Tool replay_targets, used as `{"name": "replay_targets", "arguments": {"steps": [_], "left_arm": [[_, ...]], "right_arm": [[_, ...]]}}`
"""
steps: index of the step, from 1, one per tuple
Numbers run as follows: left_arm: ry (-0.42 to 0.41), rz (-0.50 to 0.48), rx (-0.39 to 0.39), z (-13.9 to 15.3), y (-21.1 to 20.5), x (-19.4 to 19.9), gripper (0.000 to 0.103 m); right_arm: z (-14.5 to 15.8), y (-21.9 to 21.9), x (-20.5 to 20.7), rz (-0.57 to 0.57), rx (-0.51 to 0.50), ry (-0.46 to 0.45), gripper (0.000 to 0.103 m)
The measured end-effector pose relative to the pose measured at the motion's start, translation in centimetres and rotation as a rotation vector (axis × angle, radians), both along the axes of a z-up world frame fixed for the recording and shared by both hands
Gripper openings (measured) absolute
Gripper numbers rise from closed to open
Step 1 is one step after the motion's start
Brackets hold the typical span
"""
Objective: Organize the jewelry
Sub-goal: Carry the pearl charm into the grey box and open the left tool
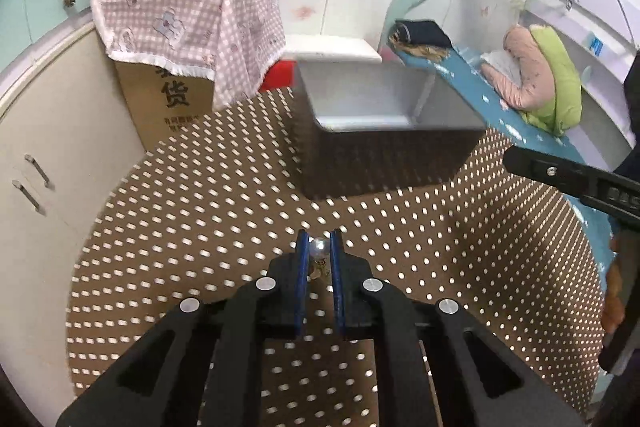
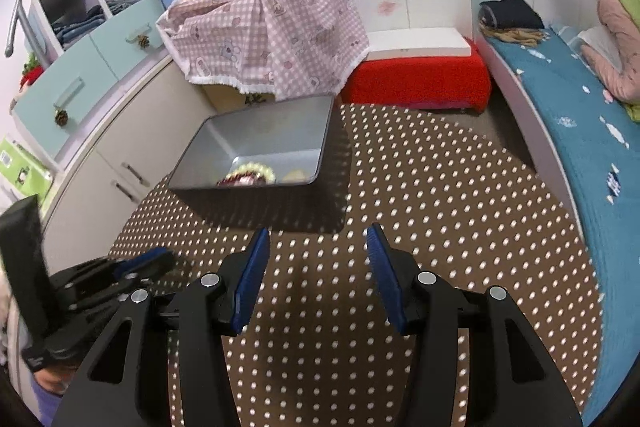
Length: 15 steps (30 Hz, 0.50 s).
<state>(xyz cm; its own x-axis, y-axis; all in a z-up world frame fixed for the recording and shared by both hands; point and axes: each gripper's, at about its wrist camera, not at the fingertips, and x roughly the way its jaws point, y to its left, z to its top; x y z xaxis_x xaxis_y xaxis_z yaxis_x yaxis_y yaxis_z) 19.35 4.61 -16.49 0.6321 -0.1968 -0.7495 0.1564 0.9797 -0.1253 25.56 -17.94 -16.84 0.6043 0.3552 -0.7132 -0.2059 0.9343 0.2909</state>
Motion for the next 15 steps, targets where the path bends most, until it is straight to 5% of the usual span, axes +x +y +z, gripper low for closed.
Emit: {"name": "replay_targets", "arguments": {"steps": [12, 15], "left_arm": [[-0.129, -0.030, -0.094, 7.1, 0.7, 2.7, 0.009], [-0.135, -0.058, -0.089, 7.9, -0.8, 4.3, 0.009]], "right_arm": [[0.8, 0.8, 4.1, -0.068, -0.060, -0.004, 0.049], [0.5, 1.6, 5.4, -0.063, -0.090, 0.008, 0.041]]}}
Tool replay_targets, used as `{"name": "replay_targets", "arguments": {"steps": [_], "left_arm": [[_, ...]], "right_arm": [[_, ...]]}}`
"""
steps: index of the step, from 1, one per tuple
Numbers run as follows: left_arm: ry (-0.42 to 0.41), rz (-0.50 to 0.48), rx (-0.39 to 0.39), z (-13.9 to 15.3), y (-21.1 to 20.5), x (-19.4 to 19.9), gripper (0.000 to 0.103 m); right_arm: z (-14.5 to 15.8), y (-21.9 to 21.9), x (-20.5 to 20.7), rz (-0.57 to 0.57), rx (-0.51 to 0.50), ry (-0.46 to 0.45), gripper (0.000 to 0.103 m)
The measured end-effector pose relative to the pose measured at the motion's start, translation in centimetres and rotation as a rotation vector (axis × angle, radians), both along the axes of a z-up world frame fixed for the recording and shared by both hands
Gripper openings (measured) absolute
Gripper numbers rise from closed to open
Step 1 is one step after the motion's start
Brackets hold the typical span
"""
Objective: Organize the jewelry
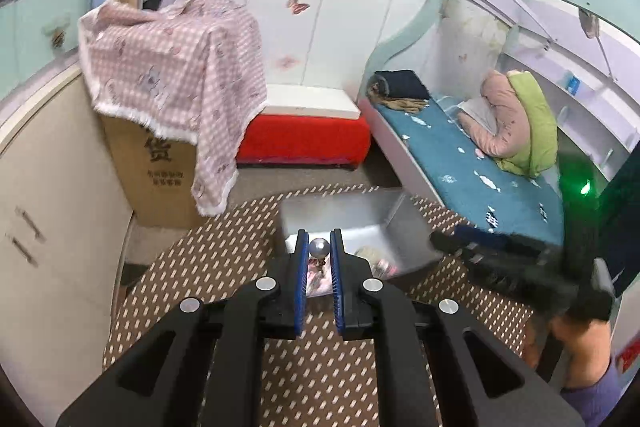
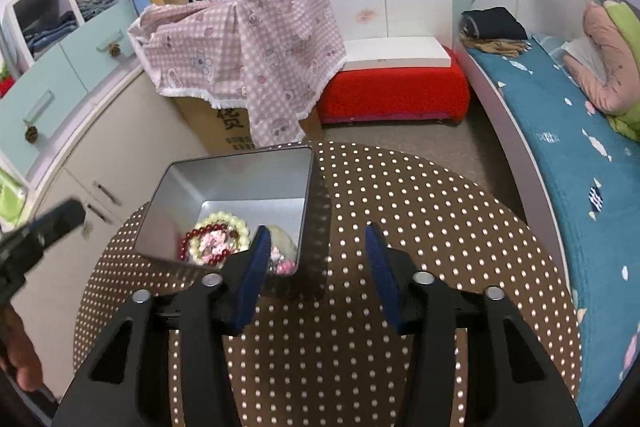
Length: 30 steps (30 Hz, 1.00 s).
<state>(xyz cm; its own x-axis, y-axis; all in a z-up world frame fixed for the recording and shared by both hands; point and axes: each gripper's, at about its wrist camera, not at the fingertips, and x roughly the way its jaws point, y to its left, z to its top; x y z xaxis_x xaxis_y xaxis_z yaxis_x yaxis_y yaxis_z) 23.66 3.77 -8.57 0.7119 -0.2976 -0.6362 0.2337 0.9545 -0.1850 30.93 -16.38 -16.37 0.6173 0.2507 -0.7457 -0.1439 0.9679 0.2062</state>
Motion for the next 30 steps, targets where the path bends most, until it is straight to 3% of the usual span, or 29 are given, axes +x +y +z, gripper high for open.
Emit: {"name": "replay_targets", "arguments": {"steps": [5, 10, 18, 30], "left_arm": [[0.038, -0.054, -0.008, -0.4, -2.2, 2.6, 0.009], [0.132, -0.081, -0.040, -2.5, -3.1, 5.4, 0.009], [0.210, -0.088, -0.047, -5.2, -3.7, 7.1, 0.009], [0.246, -0.052, -0.033, -6.2, -3.8, 7.4, 0.010]], "right_arm": [[-0.9, 0.7, 1.4, 0.023, -0.016, 0.037, 0.023], [-1.3, 1.7, 1.8, 0.054, -0.050, 0.043, 0.011], [-1.2, 2.2, 1.8, 0.062, -0.082, 0.035, 0.010], [-1.2, 2.0, 1.7, 0.061, -0.066, 0.040, 0.011]]}}
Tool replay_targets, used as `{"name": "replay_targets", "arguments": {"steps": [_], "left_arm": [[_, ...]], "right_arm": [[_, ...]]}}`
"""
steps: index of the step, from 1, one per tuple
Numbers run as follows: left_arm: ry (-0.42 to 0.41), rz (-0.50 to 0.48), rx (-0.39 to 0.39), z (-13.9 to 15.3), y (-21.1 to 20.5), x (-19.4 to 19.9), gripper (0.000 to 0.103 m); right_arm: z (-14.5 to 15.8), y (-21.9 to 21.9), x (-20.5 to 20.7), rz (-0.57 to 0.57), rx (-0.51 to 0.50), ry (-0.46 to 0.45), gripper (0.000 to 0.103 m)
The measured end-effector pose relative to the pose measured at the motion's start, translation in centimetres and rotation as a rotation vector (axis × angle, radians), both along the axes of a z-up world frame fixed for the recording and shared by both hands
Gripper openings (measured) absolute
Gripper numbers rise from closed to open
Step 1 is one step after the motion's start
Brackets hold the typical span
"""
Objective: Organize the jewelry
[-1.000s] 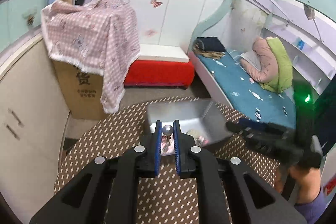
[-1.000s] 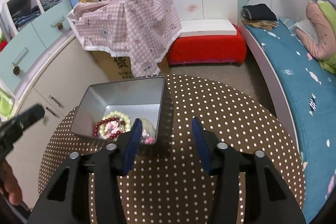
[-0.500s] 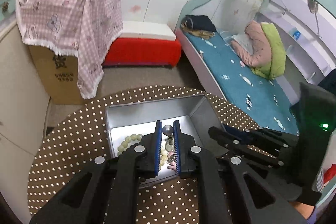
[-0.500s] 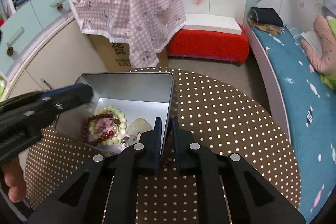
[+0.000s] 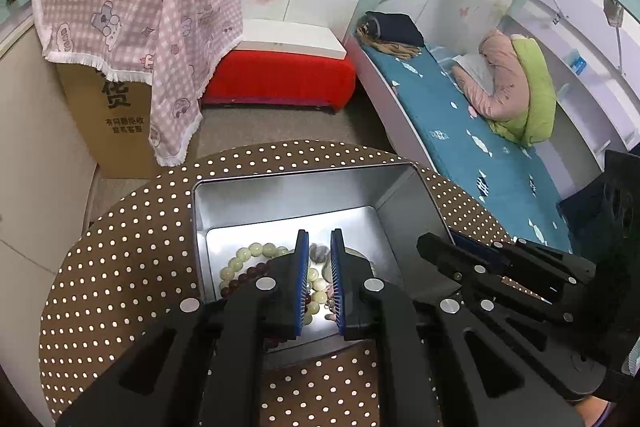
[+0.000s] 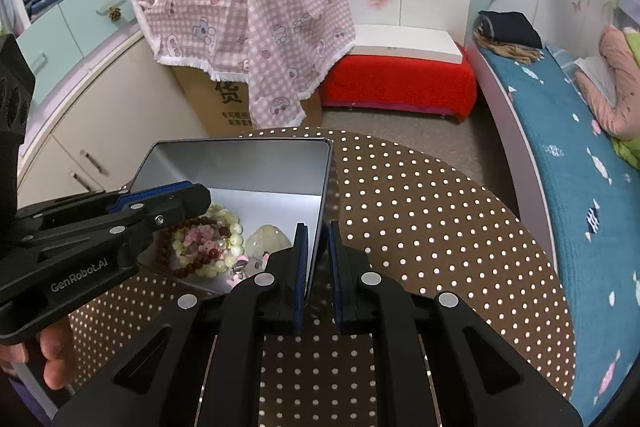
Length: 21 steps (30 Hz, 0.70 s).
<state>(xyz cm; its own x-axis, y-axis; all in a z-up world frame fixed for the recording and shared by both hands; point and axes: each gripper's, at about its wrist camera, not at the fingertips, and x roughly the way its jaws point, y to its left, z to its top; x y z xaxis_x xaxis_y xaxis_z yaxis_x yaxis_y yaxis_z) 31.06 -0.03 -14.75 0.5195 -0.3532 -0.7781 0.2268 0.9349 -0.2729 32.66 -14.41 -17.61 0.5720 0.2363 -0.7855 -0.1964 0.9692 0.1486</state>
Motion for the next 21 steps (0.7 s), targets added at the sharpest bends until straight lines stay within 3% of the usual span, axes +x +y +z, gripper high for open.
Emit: {"name": "replay_targets", "arguments": {"steps": [1, 2, 3, 9, 10, 11, 13, 15, 18, 21], "left_arm": [[-0.003, 0.006, 0.004, 0.0, 0.0, -0.1, 0.021], [-0.005, 0.016, 0.005, 0.1, 0.1, -0.1, 0.041], [-0.017, 0.046, 0.000, 0.2, 0.5, -0.3, 0.049], [-0.060, 0.070, -0.024, 1.7, 0.9, -1.6, 0.051], [-0.067, 0.073, -0.022, 2.0, 1.0, -1.8, 0.054], [-0.076, 0.076, -0.024, 2.4, 1.1, -2.3, 0.062], [-0.112, 0.098, -0.026, 3.3, 1.4, -3.5, 0.066], [-0.143, 0.102, -0.009, 4.0, 1.6, -4.5, 0.067], [-0.207, 0.154, 0.070, 5.4, 2.0, -6.8, 0.082], [-0.259, 0.195, 0.121, 6.6, 2.5, -9.0, 0.083]], "right_arm": [[0.0, -0.1, -0.1, -0.001, 0.003, 0.001, 0.011], [0.0, -0.1, -0.1, -0.002, 0.004, 0.002, 0.011], [0.0, -0.1, -0.1, -0.002, 0.006, 0.002, 0.011], [0.5, -0.8, -0.6, -0.010, 0.050, -0.005, 0.014], [0.8, -0.8, -1.0, -0.012, 0.046, -0.012, 0.019], [1.0, -1.0, -1.3, -0.016, 0.043, -0.021, 0.039], [1.9, -1.5, -2.1, -0.031, 0.043, -0.050, 0.058], [2.7, -1.7, -2.8, -0.032, 0.044, -0.069, 0.057], [4.4, -2.0, -4.7, -0.034, 0.039, -0.113, 0.058], [6.2, -2.4, -7.2, -0.033, 0.048, -0.162, 0.061]]}}
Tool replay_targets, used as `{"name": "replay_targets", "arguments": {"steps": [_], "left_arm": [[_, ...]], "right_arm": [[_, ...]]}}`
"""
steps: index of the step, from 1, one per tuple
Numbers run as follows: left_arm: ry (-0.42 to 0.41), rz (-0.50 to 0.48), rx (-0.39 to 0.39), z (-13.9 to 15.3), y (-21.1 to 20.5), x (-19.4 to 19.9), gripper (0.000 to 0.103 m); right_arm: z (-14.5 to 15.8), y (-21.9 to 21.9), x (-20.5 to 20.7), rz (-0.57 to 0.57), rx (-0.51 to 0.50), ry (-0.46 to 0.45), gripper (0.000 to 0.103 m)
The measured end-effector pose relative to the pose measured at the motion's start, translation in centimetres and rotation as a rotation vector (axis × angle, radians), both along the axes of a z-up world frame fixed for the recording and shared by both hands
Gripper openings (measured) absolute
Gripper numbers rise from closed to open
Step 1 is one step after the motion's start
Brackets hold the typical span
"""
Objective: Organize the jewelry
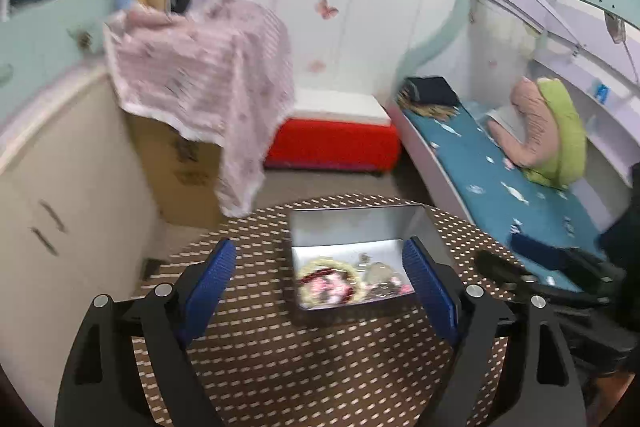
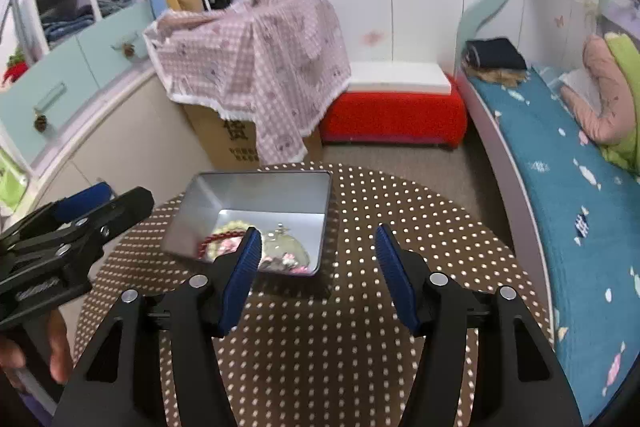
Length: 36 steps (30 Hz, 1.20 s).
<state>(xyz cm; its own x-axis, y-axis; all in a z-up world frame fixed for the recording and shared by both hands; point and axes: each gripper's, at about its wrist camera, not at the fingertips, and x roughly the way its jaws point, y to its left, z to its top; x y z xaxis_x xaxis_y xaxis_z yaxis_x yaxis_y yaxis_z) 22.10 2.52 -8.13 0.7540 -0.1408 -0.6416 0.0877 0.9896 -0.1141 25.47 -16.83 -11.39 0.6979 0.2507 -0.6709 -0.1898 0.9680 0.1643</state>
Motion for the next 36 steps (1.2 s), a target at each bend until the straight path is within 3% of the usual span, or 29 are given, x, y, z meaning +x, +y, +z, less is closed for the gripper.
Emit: {"name": "replay_targets", "arguments": {"steps": [9, 13, 23, 36], "left_arm": [[-0.080, 0.020, 0.004, 3.3, 1.2, -6.6, 0.083], [-0.105, -0.021, 0.007, 4.7, 0.7, -9.7, 0.090], [-0.246, -0.001, 0.006, 7.7, 0.7, -16.5, 0.091], [-0.450, 0.057, 0.075, 10.3, -0.2, -22.8, 0.091]], "right_arm": [[5.2, 0.7, -8.6, -0.003, -0.031, -0.164, 0.074], [7.2, 1.5, -12.2, 0.007, -0.040, -0.222, 0.077], [10.3, 2.3, -18.5, 0.026, -0.057, -0.316, 0.081], [12.8, 2.7, -25.1, -0.024, -0.080, -0.448, 0.084]]}}
